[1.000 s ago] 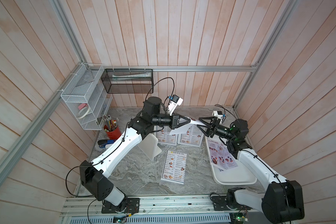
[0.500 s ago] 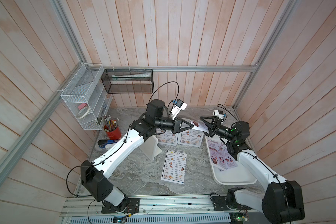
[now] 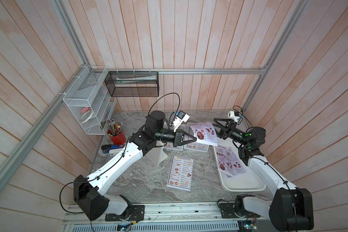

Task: Replace the menus in the menu holders
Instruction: Pick up the menu from the storage box.

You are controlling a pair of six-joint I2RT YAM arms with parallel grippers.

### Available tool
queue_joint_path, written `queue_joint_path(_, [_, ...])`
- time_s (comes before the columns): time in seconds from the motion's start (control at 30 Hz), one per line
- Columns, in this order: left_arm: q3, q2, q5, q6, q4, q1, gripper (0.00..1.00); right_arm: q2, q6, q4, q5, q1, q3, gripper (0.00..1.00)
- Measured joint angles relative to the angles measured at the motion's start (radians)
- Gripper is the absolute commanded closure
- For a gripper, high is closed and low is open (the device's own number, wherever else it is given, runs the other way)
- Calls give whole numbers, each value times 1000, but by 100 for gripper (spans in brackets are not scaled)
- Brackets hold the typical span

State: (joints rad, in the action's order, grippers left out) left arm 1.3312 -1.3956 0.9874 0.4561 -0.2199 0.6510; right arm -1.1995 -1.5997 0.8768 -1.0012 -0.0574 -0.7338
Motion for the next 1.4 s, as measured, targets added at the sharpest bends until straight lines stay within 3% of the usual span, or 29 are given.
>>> queue_joint_path(0.23, [-69, 8, -25, 0, -11, 0, 100, -5, -21, 78, -18, 39, 0, 36])
queue_joint_path(0.77, [-138, 10, -46, 34, 24, -42, 100, -4, 18, 114, -39, 11, 65, 44])
queue_joint_path(0.87, [-137, 10, -46, 34, 26, -42, 100, -4, 23, 132, -41, -10, 68, 51])
queue_joint_path(1.03, [-138, 10, -47, 33, 25, -45, 100, -4, 45, 130, -40, -22, 67, 70])
queue_joint_path(1.27, [-140, 10, -69, 34, 24, -59, 100, 14, 164, -59, -10, -32, 29, 91])
queue_joint_path(1.33, [-144, 10, -78, 34, 25, -62, 89, 25, 196, -113, 5, -36, 10, 98])
queue_joint_path(1.4, [-150, 10, -85, 32, 25, -64, 75, 34, 234, -166, 21, -46, -11, 100])
